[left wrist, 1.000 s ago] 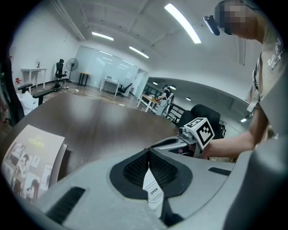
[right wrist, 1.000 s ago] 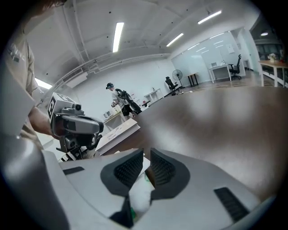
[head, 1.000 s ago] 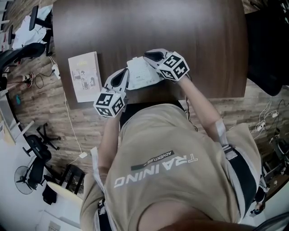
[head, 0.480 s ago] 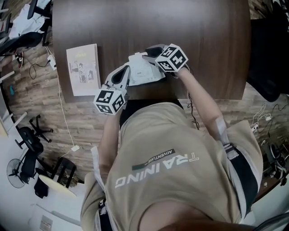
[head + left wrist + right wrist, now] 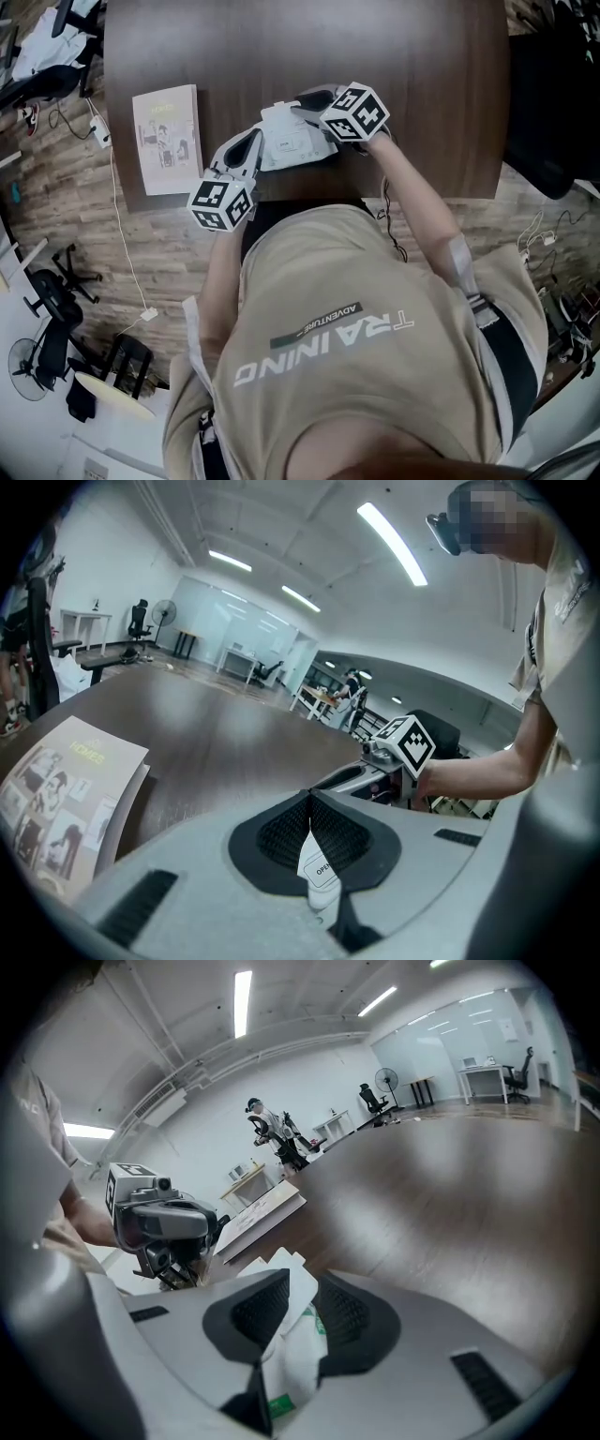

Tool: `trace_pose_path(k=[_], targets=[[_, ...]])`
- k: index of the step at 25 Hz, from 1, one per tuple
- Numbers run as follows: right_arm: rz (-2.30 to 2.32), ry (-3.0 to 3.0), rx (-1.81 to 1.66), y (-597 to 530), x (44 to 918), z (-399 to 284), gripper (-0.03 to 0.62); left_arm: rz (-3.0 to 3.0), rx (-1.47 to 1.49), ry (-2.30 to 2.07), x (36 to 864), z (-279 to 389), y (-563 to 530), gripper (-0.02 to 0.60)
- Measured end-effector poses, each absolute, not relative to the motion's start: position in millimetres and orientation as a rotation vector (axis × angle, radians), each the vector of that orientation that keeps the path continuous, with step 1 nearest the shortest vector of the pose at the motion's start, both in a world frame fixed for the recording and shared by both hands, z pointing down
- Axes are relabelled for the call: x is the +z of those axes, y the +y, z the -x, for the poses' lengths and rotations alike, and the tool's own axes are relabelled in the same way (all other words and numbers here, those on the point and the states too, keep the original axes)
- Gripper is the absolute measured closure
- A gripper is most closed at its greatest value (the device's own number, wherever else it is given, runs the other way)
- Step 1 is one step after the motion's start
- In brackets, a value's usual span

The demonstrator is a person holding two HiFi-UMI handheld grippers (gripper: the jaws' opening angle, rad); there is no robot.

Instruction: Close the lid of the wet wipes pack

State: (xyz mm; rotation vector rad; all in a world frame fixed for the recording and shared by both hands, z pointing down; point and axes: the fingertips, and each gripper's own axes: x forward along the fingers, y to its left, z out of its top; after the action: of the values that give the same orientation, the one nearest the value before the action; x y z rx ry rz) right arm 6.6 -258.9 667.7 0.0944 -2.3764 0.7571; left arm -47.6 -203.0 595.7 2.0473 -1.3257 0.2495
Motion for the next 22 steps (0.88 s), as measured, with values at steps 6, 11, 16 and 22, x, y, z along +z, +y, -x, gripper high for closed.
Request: trace_pose_path(k=[6,11,16,22], targets=[[-0.137,-2.413,0.722,-249,649,1,0.499,-2.087,0.232,-1.293,592,58,-196,0.577],[-0.217,-2.406,0.751,-233,640,-3,0.499,-2.128,0.222,-1.262,586,66,-186,0.577],[-0.285,-2.381,0.756,-219,632,-14,0.499,-2.162,0.199,-1.231,579,73,-181,0.577],[-0.337,-2.351,0.763,-200,630,-20,0.499,-2.189,0.193,-1.178,580,74,-170,0.577]])
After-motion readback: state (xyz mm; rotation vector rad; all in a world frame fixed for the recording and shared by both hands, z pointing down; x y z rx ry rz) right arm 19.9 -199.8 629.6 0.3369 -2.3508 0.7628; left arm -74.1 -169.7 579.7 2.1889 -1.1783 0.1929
